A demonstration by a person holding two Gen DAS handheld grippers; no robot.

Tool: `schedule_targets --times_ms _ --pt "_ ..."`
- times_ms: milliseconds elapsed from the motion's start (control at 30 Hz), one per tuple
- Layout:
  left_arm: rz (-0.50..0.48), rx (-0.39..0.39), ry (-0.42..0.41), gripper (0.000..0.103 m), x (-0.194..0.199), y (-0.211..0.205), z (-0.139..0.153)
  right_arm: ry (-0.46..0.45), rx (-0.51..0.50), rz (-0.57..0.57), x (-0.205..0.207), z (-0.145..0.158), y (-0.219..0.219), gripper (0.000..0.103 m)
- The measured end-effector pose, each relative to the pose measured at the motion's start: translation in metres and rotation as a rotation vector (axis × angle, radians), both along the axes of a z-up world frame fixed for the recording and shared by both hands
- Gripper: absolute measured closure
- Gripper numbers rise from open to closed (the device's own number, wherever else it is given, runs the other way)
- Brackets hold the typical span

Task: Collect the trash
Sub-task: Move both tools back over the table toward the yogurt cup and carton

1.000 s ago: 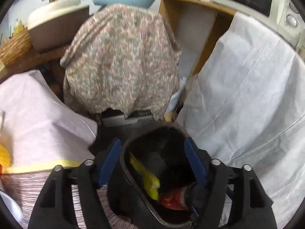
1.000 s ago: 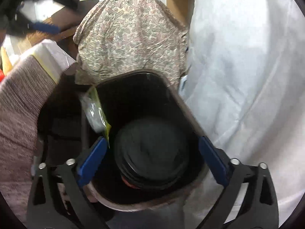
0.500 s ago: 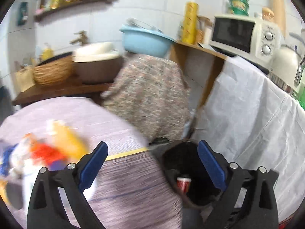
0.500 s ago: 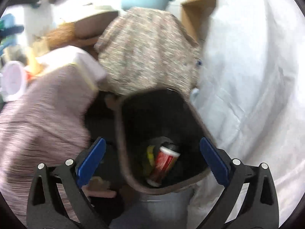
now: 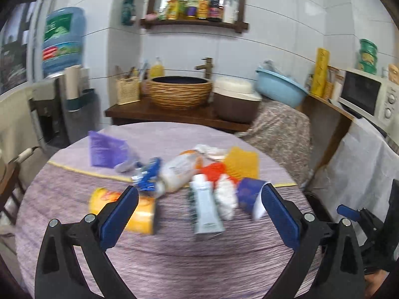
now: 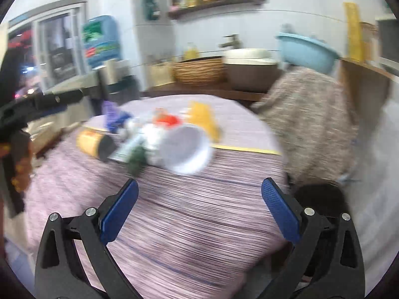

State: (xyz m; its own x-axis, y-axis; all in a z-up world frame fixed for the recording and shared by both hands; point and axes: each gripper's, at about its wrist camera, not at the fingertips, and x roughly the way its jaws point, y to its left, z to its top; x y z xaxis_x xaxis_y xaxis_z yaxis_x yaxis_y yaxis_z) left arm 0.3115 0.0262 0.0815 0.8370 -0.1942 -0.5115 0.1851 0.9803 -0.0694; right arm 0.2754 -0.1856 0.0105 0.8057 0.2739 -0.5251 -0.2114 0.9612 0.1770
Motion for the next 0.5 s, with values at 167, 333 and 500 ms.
schedule_targets --times_ms 167,333,500 --pt "0.117 0.020 0.040 0.005 -0.006 0.052 -0.006 0.004 -0.024 0.095 0.014 0.009 0.051 0.006" --pt "0.186 -0.008 0.078 0.005 -0.015 0.094 -0.013 0.032 -0.022 0.130 0.032 0.013 0.083 0.006" --pt "0.219 -0.044 0.105 0.005 -0.012 0.109 -0.019 0.081 -0.008 0.113 0.050 0.010 0.089 0.006"
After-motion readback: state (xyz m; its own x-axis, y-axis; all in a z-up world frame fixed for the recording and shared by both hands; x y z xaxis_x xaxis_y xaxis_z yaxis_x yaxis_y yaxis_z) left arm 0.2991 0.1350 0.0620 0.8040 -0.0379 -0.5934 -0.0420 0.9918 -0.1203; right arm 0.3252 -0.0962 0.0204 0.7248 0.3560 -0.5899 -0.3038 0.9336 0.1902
